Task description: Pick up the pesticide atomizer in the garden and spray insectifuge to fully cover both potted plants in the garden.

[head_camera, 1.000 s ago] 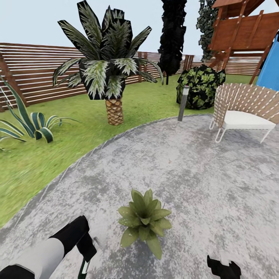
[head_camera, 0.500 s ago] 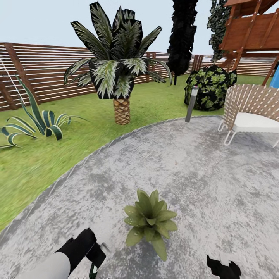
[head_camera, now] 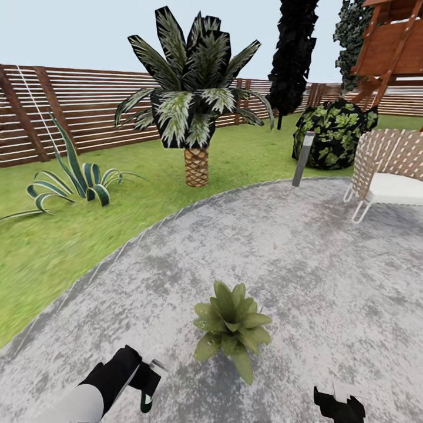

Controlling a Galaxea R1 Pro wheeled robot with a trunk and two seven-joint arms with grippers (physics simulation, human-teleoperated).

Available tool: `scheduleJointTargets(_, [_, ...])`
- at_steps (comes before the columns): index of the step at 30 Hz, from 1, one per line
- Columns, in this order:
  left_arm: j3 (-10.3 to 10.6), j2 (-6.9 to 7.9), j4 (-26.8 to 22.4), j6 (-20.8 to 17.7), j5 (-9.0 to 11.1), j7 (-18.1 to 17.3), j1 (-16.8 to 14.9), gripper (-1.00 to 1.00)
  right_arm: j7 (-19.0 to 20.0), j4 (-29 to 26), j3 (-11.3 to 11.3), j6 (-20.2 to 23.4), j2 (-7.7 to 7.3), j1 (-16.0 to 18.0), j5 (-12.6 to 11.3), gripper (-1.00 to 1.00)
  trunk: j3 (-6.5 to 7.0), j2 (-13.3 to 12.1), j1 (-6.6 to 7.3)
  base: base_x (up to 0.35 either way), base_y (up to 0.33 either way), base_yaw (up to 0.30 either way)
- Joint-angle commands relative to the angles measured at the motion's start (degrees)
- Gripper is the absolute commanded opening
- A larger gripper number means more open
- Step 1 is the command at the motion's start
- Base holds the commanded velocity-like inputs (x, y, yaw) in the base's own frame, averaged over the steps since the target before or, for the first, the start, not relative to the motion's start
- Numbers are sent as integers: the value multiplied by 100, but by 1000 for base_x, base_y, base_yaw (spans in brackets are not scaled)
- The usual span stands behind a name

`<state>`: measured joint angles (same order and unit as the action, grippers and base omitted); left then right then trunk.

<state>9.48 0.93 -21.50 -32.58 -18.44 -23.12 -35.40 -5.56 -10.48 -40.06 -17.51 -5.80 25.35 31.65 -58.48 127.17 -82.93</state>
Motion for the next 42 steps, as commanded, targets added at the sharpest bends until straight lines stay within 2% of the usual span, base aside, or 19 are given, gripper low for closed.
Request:
scheduleJointTargets(1, [-15,-1,-12,-14,-61,-46,-2,-100,-19,11,-37,-24,0,5,60,100,-5,2,4,-267,-164,274])
scheduleJointTargets(5, [-45,-20,-12,-12,-64,-11,-2,-100,-22,11,-37,-24,0,5,60,100,-5,2,4,-274,-159,276])
scheduleJointTargets(7, [-43,-39,-12,-12,-64,208,-2,-100,-23,11,-37,-24,0,5,60,100,-5,2,4,-219,-110,250])
scheduleJointTargets(9, [-50,-58,-5,-20,-49,578,-2,-100,-17,11,-33,-23,0,5,60,100,-5,2,4,37,-69,65])
scheduleJointTargets(10, [-51,-58,-4,-22,-48,606,-2,-100,-16,11,-31,-23,0,5,60,100,-5,2,4,171,-108,4])
scheduleJointTargets(16, [-51,-57,-3,-21,-40,604,-2,-100,-15,11,-33,-24,0,5,60,100,-5,2,4,18,-11,37])
scheduleJointTargets(22, [-52,-77,-3,-21,-36,578,-2,-100,-15,11,-37,-24,0,5,60,100,-5,2,4,76,-39,250])
scheduleJointTargets(31, [-43,-92,-3,-12,-36,589,-2,-100,-24,11,-37,-18,-42,5,67,100,-5,2,4,192,-200,61])
scheduleJointTargets(35, [-38,-97,-3,-12,-36,589,-2,-100,-24,11,-37,-15,-44,5,63,100,-5,2,4,-10,-274,0])
scheduleJointTargets(38, [-40,-179,-3,-12,-38,606,-2,-100,-24,11,-37,-24,-44,5,60,100,-5,2,4,-156,-254,22])
scheduleJointTargets(42, [-39,-189,17,-54,-36,572,-2,-100,-24,11,-37,-24,-44,5,60,100,-5,2,4,-28,-145,237])
